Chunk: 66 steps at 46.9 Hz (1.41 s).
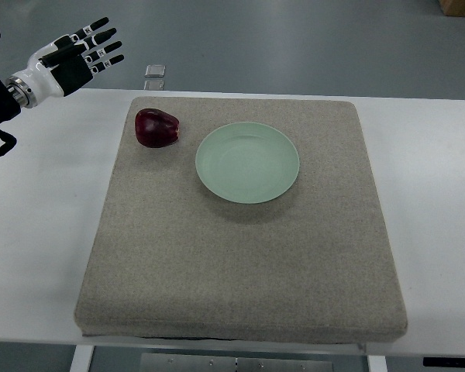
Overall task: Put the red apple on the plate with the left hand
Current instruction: 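Move the left hand forward toward the dark red apple, then lower the left hand over the apple and close fingers around it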
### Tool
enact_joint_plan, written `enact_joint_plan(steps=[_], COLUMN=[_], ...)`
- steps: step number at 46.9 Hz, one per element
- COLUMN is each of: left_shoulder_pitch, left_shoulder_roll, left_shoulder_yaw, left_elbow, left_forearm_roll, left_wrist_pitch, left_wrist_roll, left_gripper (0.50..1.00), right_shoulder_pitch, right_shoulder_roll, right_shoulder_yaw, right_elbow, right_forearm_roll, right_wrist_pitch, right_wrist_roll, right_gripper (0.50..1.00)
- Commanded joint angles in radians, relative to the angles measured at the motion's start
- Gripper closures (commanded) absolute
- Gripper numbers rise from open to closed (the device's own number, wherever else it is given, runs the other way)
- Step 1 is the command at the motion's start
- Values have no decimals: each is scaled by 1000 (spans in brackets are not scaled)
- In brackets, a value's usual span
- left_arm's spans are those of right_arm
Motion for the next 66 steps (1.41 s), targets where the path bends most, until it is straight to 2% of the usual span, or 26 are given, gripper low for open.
enact_joint_plan(steps=[1, 28, 45, 49, 58, 66], left_shoulder_pitch=[0, -6, -121, -138, -161, -175], left_shoulder_roll=[0, 9, 9, 11, 22, 41], left_shoulder_yaw=[0, 8, 247, 245, 238, 238], left_elbow=[-3, 23, 29, 23, -20, -103], left_forearm_roll=[9, 15, 190, 320, 673, 945], left_wrist_pitch=[-1, -1, -5, -5, -3, 5], left_wrist_roll=[0, 6, -5, -37, -181, -242], left_gripper=[504, 504, 506, 506, 504, 506], right_shoulder_pitch=[0, 0, 0, 0, 0, 0], right_shoulder_roll=[0, 0, 0, 0, 0, 0], right_shoulder_yaw=[0, 0, 0, 0, 0, 0], right_elbow=[0, 0, 0, 0, 0, 0], right_forearm_roll=[0, 0, 0, 0, 0, 0], right_wrist_pitch=[0, 0, 0, 0, 0, 0], right_wrist_roll=[-1, 0, 0, 0, -1, 0], right_gripper=[568, 568, 568, 568, 568, 568])
